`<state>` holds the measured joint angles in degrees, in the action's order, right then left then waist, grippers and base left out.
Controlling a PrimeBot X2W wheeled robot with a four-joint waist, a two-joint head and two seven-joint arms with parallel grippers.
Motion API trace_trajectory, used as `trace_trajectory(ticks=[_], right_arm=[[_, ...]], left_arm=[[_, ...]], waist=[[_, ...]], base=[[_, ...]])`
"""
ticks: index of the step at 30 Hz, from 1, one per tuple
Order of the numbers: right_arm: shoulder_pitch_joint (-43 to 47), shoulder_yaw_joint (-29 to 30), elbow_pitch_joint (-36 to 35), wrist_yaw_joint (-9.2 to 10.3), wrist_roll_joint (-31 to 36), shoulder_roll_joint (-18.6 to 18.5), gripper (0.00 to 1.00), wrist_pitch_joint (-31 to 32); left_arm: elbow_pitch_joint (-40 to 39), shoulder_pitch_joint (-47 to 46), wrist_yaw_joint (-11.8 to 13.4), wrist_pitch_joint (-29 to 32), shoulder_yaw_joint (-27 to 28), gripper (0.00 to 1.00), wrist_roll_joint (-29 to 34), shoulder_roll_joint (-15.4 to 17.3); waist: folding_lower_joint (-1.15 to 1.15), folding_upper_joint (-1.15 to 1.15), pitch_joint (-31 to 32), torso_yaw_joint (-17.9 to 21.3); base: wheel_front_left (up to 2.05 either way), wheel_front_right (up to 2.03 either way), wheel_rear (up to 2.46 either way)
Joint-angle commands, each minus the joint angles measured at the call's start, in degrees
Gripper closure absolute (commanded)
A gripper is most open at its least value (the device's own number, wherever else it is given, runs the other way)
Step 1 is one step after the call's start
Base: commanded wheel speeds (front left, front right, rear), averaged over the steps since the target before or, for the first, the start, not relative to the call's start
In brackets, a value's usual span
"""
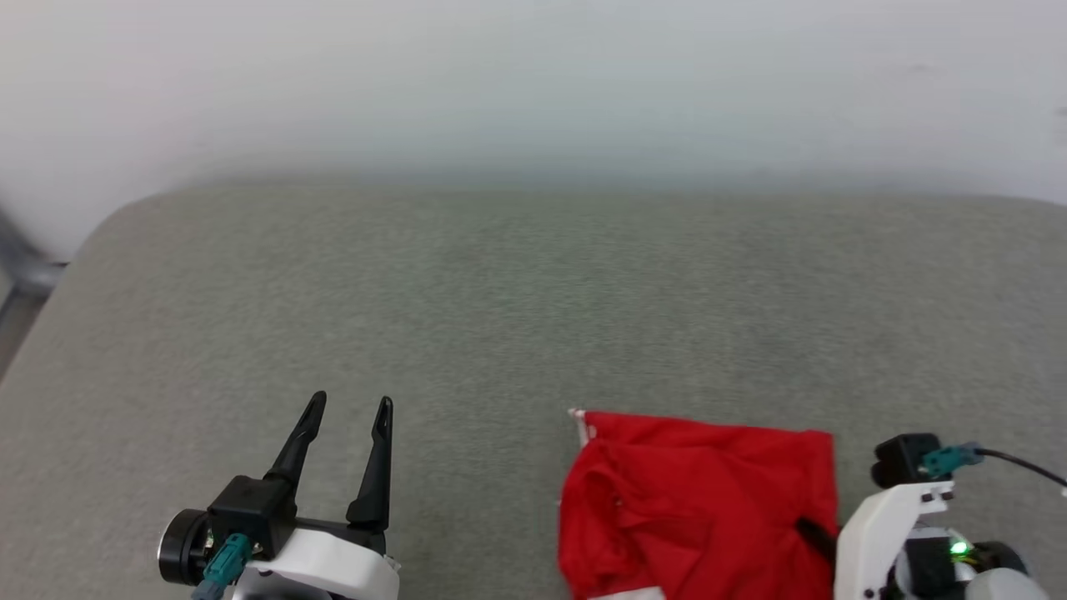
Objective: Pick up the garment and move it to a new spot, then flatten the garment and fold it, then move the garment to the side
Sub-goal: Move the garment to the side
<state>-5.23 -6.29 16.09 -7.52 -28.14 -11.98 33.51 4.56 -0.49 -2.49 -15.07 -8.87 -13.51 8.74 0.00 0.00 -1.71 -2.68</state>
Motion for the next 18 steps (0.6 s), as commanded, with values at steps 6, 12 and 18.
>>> trace_trajectory(ticks=[6, 12, 18], right_arm=[[-2.7, 1.8, 0.0, 0.05, 3.4, -2.9, 1.0, -0.3], [-8.6, 1.4, 0.1, 0.05, 5.2, -3.3, 1.0, -2.7], [-17.1, 4.0, 1.4, 0.06, 8.9, -5.9, 1.0, -6.1]], left_arm=[[-1.4, -0.1, 0.3, -0.1, 0.7, 0.0, 1.5, -0.5], [-2.9, -2.6, 0.0, -0.1, 1.2, 0.0, 2.7, -0.4], [-4.9, -7.0, -1.5, -0.1, 0.7, 0.0, 3.9, 0.7]], waist=[[0.0, 0.0, -1.0, 10.4], [0.0, 0.0, -5.4, 16.2], [0.0, 0.0, -12.4, 17.4]], base=[[0.0, 0.0, 0.0], [0.0, 0.0, 0.0], [0.0, 0.0, 0.0]])
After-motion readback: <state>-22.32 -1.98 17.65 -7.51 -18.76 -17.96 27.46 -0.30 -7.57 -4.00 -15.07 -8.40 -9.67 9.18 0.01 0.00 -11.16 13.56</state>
